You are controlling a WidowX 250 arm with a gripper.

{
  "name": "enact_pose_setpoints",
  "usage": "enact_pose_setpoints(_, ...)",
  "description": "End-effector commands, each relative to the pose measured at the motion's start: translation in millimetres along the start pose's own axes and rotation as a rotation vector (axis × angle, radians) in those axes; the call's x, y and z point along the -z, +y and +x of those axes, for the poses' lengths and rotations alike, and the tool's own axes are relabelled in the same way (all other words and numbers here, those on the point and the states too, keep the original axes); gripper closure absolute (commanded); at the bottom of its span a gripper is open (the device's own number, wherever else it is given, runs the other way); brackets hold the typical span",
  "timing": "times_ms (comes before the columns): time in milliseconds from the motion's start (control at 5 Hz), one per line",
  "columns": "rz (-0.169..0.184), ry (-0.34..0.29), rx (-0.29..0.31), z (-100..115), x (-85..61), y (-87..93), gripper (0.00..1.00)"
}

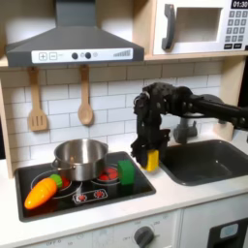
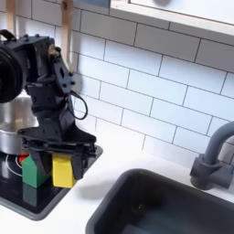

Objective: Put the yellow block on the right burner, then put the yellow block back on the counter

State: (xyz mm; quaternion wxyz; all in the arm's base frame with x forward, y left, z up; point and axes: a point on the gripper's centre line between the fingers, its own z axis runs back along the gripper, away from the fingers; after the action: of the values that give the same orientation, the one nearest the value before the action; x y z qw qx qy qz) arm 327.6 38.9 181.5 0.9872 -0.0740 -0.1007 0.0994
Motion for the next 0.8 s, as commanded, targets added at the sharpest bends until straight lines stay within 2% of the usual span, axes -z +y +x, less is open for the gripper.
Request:
enact_pose_setpoints(0, 0.026, 0.019, -0.005, -8.6, 2.9, 14.0, 1.00)
enact_pose_setpoints(400, 0.027, 0.019, -0.013, -23.2, -2.6, 22.8, 1.00)
enact_pose_setpoints(600, 0.043, 0.027, -0.020, -32.9, -3.2, 33.1, 1.00)
